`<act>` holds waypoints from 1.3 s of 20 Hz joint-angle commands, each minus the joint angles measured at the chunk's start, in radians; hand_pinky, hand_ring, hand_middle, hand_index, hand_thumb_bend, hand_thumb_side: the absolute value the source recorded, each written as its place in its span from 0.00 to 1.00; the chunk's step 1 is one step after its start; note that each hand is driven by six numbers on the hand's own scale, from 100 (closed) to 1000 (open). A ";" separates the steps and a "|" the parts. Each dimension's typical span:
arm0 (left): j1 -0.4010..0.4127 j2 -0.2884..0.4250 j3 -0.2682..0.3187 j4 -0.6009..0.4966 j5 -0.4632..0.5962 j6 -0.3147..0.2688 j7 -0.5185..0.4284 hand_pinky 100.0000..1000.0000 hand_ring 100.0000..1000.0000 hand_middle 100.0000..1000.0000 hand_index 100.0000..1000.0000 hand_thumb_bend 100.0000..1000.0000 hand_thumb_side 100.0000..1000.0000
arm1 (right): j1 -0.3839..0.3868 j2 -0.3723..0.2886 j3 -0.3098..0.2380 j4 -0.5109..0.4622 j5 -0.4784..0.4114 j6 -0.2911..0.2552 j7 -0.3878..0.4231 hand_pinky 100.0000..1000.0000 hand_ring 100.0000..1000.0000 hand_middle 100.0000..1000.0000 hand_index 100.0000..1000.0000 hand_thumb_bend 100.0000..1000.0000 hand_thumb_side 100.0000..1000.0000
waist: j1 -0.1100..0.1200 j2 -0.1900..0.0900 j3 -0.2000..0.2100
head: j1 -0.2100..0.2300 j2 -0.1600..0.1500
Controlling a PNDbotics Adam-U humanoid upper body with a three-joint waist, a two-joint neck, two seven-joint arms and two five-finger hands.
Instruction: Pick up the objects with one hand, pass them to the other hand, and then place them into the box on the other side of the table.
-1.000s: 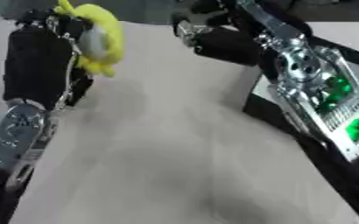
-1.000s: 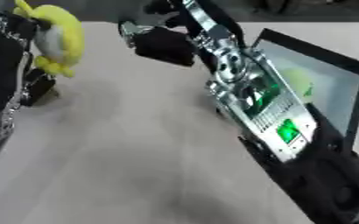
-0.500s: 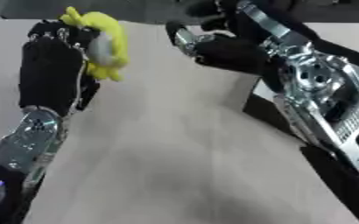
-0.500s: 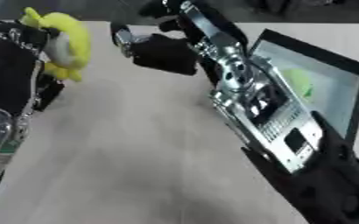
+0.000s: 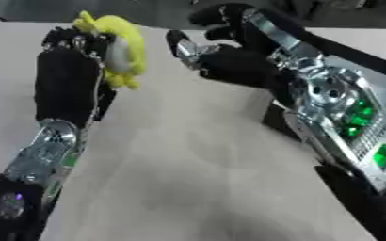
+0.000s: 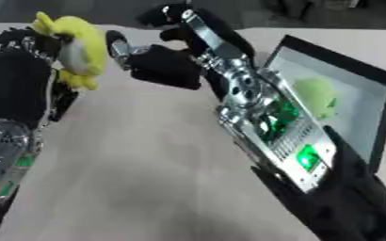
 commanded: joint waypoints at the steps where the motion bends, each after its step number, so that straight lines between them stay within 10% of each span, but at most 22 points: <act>1: -0.022 -0.010 0.002 -0.010 -0.014 0.001 0.021 0.49 0.38 0.04 0.36 0.00 0.00 | -0.023 0.013 0.003 -0.019 -0.009 0.012 -0.014 0.76 0.91 0.86 0.77 0.25 0.28 | -0.013 -0.025 0.003 | -0.009 -0.009; 26: -0.053 -0.047 -0.002 0.057 0.150 -0.109 0.223 0.48 0.37 0.00 0.36 0.00 0.00 | -0.033 0.066 0.037 0.075 0.070 -0.039 -0.033 0.77 0.92 0.87 0.81 0.34 0.17 | -0.015 -0.019 0.019 | -0.037 -0.014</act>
